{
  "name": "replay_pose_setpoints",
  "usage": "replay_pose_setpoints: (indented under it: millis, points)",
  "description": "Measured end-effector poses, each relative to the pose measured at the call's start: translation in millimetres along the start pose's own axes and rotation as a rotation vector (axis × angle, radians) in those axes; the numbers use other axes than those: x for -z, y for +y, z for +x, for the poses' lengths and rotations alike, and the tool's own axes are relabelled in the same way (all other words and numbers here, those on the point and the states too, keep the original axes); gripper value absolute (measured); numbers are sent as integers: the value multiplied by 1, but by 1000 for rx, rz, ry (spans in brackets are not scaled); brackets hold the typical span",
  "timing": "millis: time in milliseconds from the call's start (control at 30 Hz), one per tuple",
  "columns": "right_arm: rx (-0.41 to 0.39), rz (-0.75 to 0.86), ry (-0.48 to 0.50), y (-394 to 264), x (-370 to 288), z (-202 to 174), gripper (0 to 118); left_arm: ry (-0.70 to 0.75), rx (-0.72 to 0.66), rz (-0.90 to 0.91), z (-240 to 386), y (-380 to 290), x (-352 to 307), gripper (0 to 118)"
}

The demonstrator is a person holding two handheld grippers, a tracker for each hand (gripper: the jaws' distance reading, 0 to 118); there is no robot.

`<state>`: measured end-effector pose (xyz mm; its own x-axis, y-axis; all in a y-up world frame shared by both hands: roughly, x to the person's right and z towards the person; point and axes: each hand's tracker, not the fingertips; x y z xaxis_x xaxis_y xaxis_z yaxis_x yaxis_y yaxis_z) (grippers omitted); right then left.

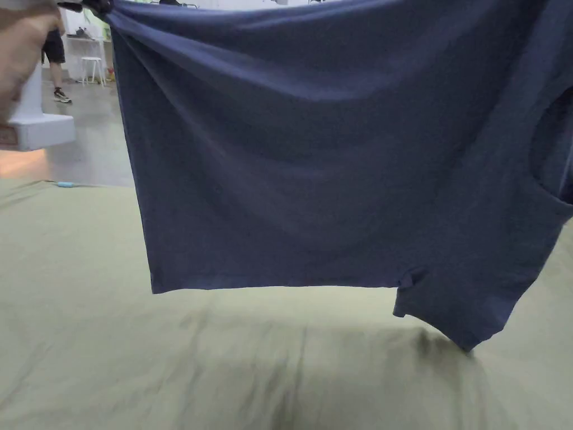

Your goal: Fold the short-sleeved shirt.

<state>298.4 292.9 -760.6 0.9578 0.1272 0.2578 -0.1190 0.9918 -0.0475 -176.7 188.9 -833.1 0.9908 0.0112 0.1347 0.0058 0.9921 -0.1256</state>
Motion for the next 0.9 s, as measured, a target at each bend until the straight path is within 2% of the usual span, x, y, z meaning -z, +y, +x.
replay_pose_setpoints:
  millis: [267,500,567,633,733,867,900]
  points:
    - [56,-157,77,-101,-27,2,1,-127,-130,-105,-2,-80,-36,8]
    - [62,-190,137,-165,-133,24,1,-203,-162,-158,-21,-139,-133,8]
    - [34,-208,158,-188,-170,31,1,-262,-159,-200,-23,-166,-166,8]
    - [29,-259,179,-217,-209,40,1,-257,-156,-202,-26,-195,-205,8]
    - [140,-301,204,-262,-262,60,1,-307,-231,-226,-38,-235,-257,8]
    - [315,-400,178,-332,-319,82,1,-248,-242,-299,-48,-296,-308,8]
    - [325,-449,176,-351,-330,86,1,-242,-262,-324,-50,-310,-321,8]
